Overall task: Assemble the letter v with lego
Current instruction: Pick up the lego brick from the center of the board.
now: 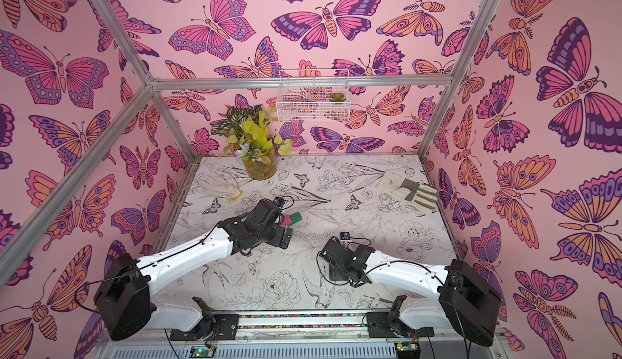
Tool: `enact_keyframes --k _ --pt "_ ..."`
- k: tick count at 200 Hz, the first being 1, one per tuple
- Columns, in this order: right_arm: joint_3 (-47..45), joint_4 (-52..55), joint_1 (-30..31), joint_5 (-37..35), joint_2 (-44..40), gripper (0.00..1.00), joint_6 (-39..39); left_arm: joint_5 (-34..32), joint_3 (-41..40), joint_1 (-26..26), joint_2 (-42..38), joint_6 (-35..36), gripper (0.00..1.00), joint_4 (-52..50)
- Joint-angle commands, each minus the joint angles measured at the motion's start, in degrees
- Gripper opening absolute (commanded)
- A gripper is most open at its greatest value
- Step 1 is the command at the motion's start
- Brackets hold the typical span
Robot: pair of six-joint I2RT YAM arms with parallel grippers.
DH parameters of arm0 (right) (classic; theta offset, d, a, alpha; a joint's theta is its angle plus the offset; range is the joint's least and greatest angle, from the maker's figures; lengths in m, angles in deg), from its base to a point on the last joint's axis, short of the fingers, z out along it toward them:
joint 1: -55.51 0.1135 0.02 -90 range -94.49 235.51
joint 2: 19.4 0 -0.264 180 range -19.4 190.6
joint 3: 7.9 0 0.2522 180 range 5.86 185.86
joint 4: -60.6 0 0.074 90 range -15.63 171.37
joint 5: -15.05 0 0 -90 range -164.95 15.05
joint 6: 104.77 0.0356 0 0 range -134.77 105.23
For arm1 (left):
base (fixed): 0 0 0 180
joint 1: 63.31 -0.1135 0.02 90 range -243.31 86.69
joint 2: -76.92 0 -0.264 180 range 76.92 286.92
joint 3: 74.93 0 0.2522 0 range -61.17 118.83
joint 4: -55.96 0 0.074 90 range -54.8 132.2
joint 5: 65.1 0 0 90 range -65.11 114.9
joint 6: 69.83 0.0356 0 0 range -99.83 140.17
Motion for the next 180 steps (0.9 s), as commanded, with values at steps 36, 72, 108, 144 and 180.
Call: enact_keyframes --k 36,72,108,144,180 --pt "-0.2 -1.4 1.6 -1.7 2.9 0.64 5.4 5.0 -1.3 0.9 -0.5 0.5 1.00 2.3" --pt "-0.2 -2.4 1.6 -1.7 4.2 0.53 5.6 6.2 -2.8 1.0 -0.8 0.9 1.00 2.6" --pt "-0.2 -3.0 1.6 -1.0 5.3 0.38 5.8 6.0 -3.3 1.3 -1.7 0.7 1.00 2.7" --pt "-0.7 -2.4 1.7 -1.4 4.2 0.41 6.3 6.2 -3.5 1.3 -1.5 0.5 1.00 2.6" --pt "-0.3 -0.1 1.8 -2.2 2.8 0.30 5.8 6.2 -3.6 1.3 -1.1 0.1 1.00 2.6"
